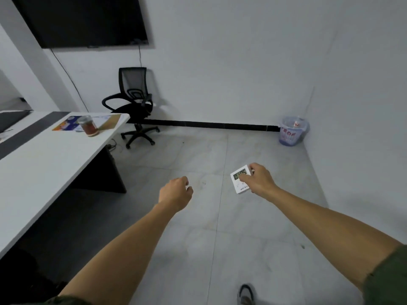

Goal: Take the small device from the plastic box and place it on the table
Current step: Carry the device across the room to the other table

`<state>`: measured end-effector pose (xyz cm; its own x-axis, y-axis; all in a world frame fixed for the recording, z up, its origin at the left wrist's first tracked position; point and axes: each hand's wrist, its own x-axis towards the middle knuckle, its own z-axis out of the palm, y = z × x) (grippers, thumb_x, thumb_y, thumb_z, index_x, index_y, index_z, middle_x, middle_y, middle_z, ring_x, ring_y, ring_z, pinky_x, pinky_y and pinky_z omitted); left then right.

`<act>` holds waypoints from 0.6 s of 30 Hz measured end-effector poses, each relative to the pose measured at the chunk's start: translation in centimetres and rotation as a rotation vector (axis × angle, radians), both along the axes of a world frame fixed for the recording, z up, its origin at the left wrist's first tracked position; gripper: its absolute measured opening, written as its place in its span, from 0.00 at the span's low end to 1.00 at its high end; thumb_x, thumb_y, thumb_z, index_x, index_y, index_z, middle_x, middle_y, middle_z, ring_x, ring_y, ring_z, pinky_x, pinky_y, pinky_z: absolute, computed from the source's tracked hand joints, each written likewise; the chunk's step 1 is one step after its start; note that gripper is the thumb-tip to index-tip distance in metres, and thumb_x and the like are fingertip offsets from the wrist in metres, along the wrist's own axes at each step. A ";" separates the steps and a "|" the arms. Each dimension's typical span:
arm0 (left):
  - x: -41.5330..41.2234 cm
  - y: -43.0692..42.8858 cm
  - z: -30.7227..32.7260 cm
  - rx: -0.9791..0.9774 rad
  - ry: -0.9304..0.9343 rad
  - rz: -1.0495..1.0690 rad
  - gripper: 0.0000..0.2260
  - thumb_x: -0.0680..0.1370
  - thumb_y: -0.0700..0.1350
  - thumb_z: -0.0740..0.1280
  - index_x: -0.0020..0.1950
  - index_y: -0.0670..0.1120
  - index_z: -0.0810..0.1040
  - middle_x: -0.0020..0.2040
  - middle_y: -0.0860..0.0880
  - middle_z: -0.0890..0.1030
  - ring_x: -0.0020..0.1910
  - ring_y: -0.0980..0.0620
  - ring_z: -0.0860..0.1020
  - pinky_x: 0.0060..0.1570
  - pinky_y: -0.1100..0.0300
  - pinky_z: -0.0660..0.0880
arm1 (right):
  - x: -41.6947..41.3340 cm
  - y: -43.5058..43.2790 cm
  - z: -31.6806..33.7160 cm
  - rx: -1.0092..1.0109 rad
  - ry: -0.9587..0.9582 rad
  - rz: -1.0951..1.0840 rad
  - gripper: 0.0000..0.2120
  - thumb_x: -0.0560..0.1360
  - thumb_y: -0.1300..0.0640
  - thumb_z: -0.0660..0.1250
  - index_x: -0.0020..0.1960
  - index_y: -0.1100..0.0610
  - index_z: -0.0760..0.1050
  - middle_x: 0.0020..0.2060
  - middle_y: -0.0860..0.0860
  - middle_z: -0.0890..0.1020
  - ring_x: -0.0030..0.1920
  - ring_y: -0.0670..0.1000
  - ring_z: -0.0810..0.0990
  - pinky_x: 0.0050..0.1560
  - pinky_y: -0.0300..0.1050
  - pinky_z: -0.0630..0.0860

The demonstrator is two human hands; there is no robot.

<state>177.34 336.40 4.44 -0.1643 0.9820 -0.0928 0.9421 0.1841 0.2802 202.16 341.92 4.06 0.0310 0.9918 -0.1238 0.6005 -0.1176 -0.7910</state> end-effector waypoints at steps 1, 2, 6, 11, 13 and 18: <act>-0.6 1.9 -0.1 -0.001 -0.001 0.021 0.15 0.79 0.50 0.59 0.63 0.47 0.74 0.56 0.44 0.81 0.54 0.42 0.78 0.49 0.54 0.73 | -0.7 2.4 0.0 0.002 -0.006 0.026 0.12 0.71 0.54 0.70 0.49 0.61 0.75 0.45 0.53 0.83 0.46 0.57 0.83 0.42 0.55 0.81; -1.1 3.7 -0.2 -0.011 -0.005 0.046 0.14 0.79 0.51 0.60 0.62 0.47 0.74 0.56 0.44 0.81 0.54 0.42 0.78 0.49 0.53 0.74 | -1.3 4.8 0.0 0.000 -0.016 0.049 0.12 0.71 0.54 0.70 0.49 0.61 0.75 0.45 0.53 0.83 0.46 0.57 0.83 0.43 0.56 0.81; -4.2 12.0 0.5 0.009 -0.049 0.189 0.14 0.79 0.51 0.60 0.61 0.47 0.76 0.54 0.45 0.82 0.53 0.42 0.79 0.48 0.54 0.74 | -5.5 16.0 1.3 0.004 -0.032 0.187 0.15 0.72 0.54 0.70 0.52 0.63 0.75 0.45 0.54 0.83 0.46 0.57 0.82 0.43 0.56 0.81; -9.1 16.8 -0.6 -0.015 -0.075 0.335 0.13 0.78 0.50 0.61 0.59 0.47 0.76 0.55 0.44 0.81 0.55 0.42 0.78 0.49 0.54 0.74 | -12.6 24.9 0.6 -0.027 -0.054 0.327 0.17 0.70 0.52 0.71 0.52 0.63 0.75 0.46 0.55 0.82 0.47 0.58 0.82 0.45 0.59 0.82; -12.1 18.6 -1.3 -0.024 -0.081 0.391 0.13 0.78 0.50 0.61 0.59 0.47 0.76 0.56 0.44 0.81 0.54 0.41 0.78 0.50 0.53 0.74 | -16.3 27.9 -0.1 -0.029 -0.059 0.380 0.17 0.70 0.52 0.71 0.51 0.63 0.75 0.46 0.55 0.82 0.46 0.58 0.82 0.45 0.59 0.82; -21.1 23.8 -2.5 -0.024 -0.093 0.495 0.11 0.77 0.49 0.61 0.55 0.45 0.77 0.53 0.44 0.81 0.52 0.41 0.79 0.45 0.54 0.73 | -26.9 34.9 -1.7 -0.027 -0.055 0.495 0.15 0.70 0.53 0.71 0.50 0.63 0.76 0.45 0.55 0.83 0.46 0.58 0.82 0.44 0.59 0.82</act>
<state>156.27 360.23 1.94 -0.6001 0.7857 -0.1505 0.7111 0.6101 0.3495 175.23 376.85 2.37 -0.4352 0.8858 -0.1612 0.6303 0.1719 -0.7570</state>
